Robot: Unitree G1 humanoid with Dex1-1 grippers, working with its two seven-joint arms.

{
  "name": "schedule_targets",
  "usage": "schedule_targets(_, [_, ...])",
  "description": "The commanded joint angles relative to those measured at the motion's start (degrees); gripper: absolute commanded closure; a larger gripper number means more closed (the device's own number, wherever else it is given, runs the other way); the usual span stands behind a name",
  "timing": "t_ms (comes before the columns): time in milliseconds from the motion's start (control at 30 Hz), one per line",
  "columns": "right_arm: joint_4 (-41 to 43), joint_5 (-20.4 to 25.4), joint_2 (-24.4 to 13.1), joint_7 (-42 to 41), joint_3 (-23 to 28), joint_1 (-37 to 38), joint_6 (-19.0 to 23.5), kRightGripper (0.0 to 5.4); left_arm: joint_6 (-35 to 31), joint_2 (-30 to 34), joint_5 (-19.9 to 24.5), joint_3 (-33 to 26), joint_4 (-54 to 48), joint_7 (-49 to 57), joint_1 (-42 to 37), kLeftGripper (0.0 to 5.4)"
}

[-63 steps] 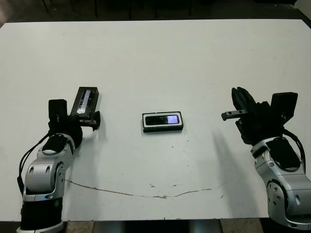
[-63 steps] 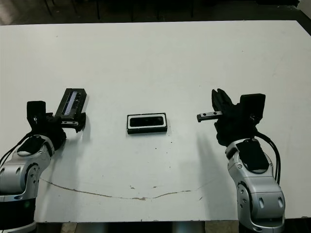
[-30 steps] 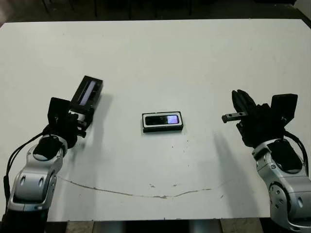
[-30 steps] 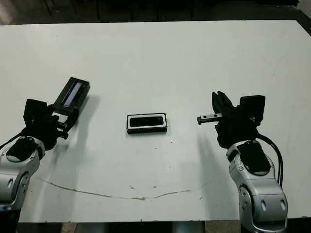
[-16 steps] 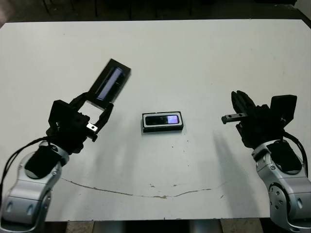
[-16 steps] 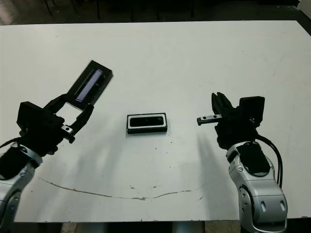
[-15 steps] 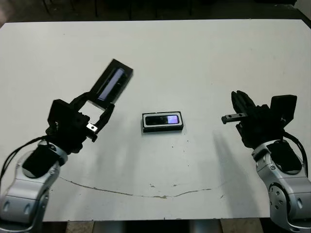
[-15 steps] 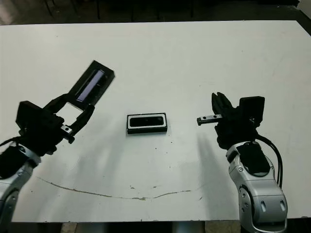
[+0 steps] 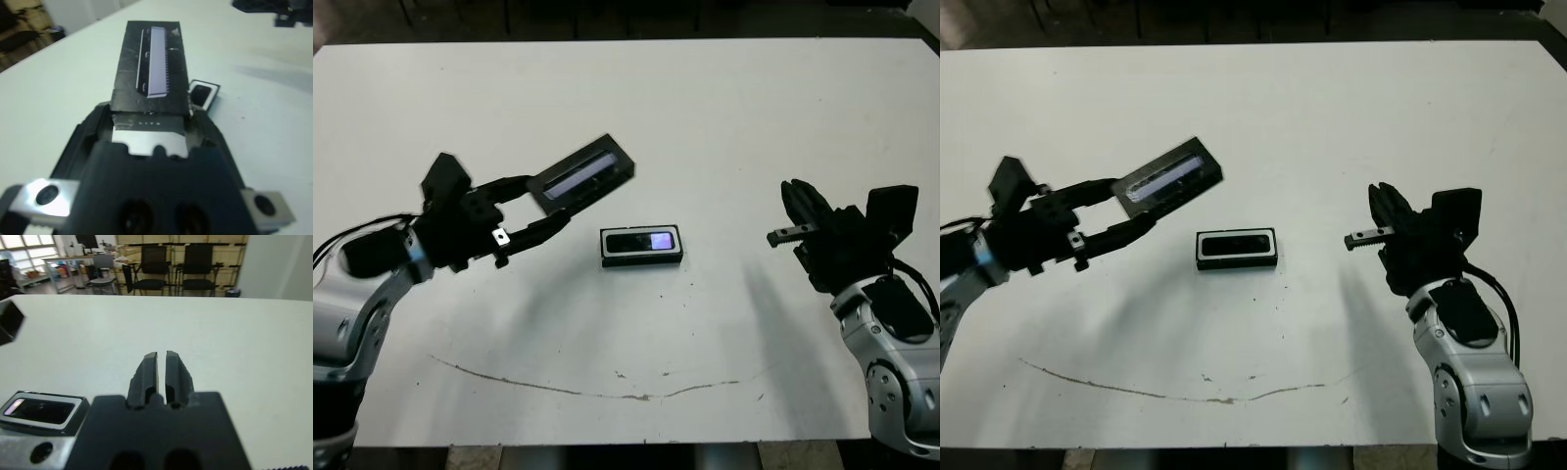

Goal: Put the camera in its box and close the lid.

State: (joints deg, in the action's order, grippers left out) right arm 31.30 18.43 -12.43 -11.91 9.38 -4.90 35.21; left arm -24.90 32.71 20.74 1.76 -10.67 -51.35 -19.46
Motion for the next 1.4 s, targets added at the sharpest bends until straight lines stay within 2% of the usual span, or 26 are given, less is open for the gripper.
schedule_targets(33, [-2.3,2.1,-1.5,-1.8,1.5,-0.4,0.5,5.40,-0.6,0.9,-0.1,2.6,6.3,-4.4,-3.6,2.72])
schedule_targets(133, [-3.8,3.8,-2.7,-3.6,2.4,-1.2,0.4,5.40,0.5,0.2,-0.8,4.7,12.5,-7.9,-6.8,2.72])
schedule_targets(333, [-4.8,7.0,-4.8,-3.9,4.2,-2.8,3.8,5.40,7.5,-2.9,-3.6,7.9,23.2,-11.8,-10.4,2.72])
schedule_targets(533, [-4.8,9.8,-6.1,-4.0,5.1,-3.4,5.7,5.40,10.4,-5.4,-5.7,10.3,32.8,-15.5,-14.4,2.72])
schedule_targets(767, [-4.1,10.4,-7.4,-3.6,4.5,-3.4,6.3,5.40,11.4,-8.0,-8.6,12.0,43.3,-19.9,-19.7,2.72])
schedule_targets(1033, [-3.3,9.0,-8.4,-2.9,3.5,-2.8,6.1,5.40,15.2,-11.1,-9.6,12.4,49.7,-24.4,-22.0,2.72])
schedule_targets(1400, [-3.6,8.2,-8.8,-3.4,3.1,-2.2,5.3,5.40,14.2,-12.0,-11.3,13.2,51.9,-29.6,-23.1,2.72])
